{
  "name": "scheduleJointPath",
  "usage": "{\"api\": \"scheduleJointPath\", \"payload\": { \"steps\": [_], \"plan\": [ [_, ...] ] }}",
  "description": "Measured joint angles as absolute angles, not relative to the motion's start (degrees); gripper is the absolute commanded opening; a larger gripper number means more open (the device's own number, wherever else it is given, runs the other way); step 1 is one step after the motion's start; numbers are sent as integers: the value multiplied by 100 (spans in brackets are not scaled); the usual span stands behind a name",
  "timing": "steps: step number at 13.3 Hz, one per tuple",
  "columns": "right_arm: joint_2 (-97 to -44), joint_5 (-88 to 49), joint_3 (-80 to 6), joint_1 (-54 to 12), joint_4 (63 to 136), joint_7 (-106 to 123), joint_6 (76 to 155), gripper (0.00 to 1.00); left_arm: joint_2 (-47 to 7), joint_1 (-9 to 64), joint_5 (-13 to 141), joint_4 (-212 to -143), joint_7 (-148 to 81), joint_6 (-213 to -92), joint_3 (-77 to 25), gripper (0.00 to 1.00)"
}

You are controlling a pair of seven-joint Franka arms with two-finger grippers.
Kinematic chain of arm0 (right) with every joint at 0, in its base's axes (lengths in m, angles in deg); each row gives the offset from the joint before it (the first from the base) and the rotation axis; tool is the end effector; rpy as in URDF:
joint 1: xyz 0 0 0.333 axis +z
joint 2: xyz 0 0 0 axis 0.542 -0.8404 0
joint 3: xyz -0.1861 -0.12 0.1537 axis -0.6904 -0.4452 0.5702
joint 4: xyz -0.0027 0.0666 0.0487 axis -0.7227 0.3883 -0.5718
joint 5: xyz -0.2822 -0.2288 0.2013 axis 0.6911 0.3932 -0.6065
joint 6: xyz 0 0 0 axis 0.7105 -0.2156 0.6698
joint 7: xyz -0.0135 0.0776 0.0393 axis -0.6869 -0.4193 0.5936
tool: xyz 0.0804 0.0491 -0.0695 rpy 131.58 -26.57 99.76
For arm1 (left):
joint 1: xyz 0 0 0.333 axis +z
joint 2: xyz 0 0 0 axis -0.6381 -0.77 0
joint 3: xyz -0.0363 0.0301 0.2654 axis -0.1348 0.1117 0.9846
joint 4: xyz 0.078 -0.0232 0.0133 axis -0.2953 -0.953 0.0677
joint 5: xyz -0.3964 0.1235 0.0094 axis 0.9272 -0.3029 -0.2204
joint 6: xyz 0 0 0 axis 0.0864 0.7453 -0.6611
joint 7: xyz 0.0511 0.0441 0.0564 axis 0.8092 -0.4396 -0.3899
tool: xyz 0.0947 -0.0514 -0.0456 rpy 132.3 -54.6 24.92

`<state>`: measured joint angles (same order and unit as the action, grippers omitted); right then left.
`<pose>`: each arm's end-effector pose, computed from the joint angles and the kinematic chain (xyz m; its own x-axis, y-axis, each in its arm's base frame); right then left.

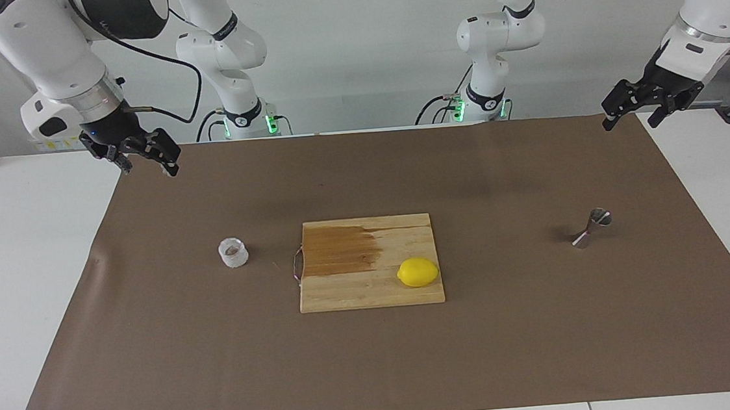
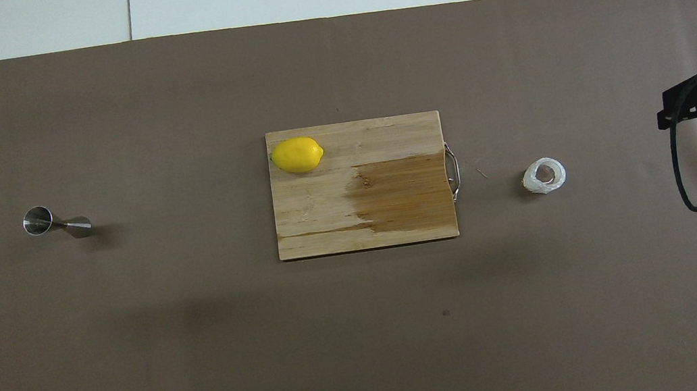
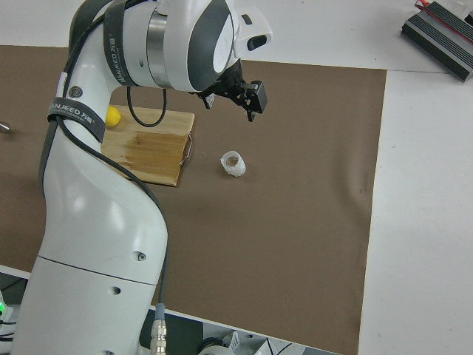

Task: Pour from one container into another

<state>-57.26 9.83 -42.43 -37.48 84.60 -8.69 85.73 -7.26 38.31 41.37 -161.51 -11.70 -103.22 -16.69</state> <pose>0.5810 -0.0272 0.5589 0.9778 -0.2027 -0.0533 -0.2041 -0.9787 -0.0208 0.5601 0.0419 0.5638 0.9992 -0.0312 -0.0251 -0.0298 -0.9980 0.0551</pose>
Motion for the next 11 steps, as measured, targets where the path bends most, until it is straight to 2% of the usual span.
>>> {"api": "scheduleJointPath", "payload": {
  "steps": [11],
  "plan": [
    [-5726, 983, -4243, -3748, 8460, -869, 8573, 100, -702, 3762, 4171, -16167, -1201, -10186, -1671, 100]
  ]
}}
